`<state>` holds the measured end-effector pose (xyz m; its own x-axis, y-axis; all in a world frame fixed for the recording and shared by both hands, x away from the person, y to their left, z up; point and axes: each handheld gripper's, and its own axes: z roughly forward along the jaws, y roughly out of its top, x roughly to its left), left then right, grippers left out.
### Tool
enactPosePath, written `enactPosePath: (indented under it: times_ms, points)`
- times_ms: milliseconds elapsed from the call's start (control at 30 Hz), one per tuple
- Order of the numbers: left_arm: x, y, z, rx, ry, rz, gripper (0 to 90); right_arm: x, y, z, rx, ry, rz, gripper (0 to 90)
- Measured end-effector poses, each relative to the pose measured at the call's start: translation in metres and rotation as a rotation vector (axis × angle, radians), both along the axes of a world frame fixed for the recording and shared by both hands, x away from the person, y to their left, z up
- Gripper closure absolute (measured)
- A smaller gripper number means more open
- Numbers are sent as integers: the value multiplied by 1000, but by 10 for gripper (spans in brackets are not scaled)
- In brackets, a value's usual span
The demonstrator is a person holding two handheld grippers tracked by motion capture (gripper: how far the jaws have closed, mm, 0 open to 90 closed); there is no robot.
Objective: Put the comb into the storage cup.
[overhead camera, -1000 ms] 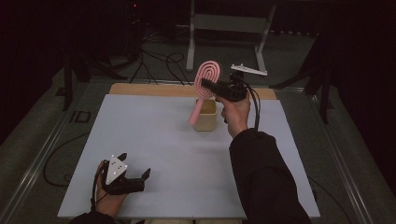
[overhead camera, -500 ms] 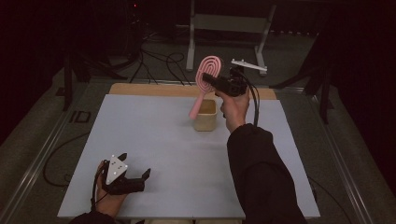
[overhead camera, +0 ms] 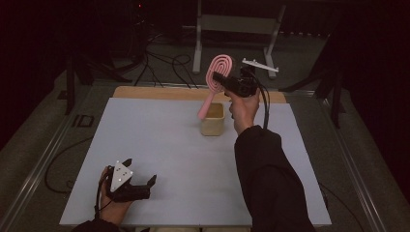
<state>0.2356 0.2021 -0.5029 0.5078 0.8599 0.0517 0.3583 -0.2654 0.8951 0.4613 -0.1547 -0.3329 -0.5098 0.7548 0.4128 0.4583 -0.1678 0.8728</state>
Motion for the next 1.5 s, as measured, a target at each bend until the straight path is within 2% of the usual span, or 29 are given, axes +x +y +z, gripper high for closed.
enactPosePath:
  times_ms: [600, 1500]
  points:
    - [0, 0, 0, 1, 0, -2, 2, 3, -11, -1, 1, -9, -54, 636]
    - [0, 0, 0, 2, -1, -2, 2, 7, -17, -18, -6, 1, -92, 636]
